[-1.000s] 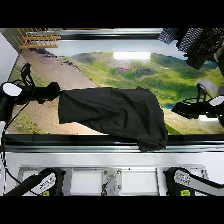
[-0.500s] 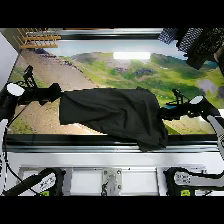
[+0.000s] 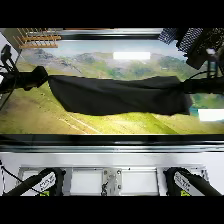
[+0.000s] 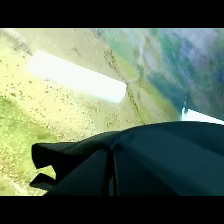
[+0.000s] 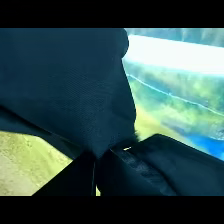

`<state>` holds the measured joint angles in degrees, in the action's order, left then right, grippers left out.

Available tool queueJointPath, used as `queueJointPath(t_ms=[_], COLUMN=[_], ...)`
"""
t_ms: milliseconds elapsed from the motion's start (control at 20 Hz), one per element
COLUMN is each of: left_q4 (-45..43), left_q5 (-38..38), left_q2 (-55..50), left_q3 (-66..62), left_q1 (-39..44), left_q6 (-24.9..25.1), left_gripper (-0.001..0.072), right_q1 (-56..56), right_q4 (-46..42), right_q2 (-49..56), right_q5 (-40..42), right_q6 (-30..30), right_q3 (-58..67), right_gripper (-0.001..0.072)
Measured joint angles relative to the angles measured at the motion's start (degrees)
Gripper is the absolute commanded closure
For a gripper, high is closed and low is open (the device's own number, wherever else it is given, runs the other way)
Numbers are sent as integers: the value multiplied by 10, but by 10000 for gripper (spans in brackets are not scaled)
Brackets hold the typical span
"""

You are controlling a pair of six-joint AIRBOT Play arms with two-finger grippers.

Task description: Fold the clothes and pants, and hang the long-sleeved shirts on hangers.

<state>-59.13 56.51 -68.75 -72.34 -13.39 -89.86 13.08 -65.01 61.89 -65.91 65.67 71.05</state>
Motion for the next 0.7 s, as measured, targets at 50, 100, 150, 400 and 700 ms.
queueJointPath(t_ms=[50,100,150,400,700], left_q4=[-5,-11,-16,-24,-28], left_q5=[5,10,16,29,31], left_q2=[2,3,4,6,7], left_q3=[-3,-3,3,71,120], left_q1=[-7,-13,-19,-31,-33], left_q6=[0,0,0,1,2], left_gripper=[704,704,704,704,704], right_q1=[-11,-25,-44,-128,-63], right_q4=[-4,-6,-6,21,-96], right_q2=[-31,-58,-83,-147,-113], right_q5=[-18,-36,-54,-87,-35], right_q6=[9,21,35,70,124], right_q3=[1,-6,-20,-113,-143], right_gripper=[695,688,675,161,159])
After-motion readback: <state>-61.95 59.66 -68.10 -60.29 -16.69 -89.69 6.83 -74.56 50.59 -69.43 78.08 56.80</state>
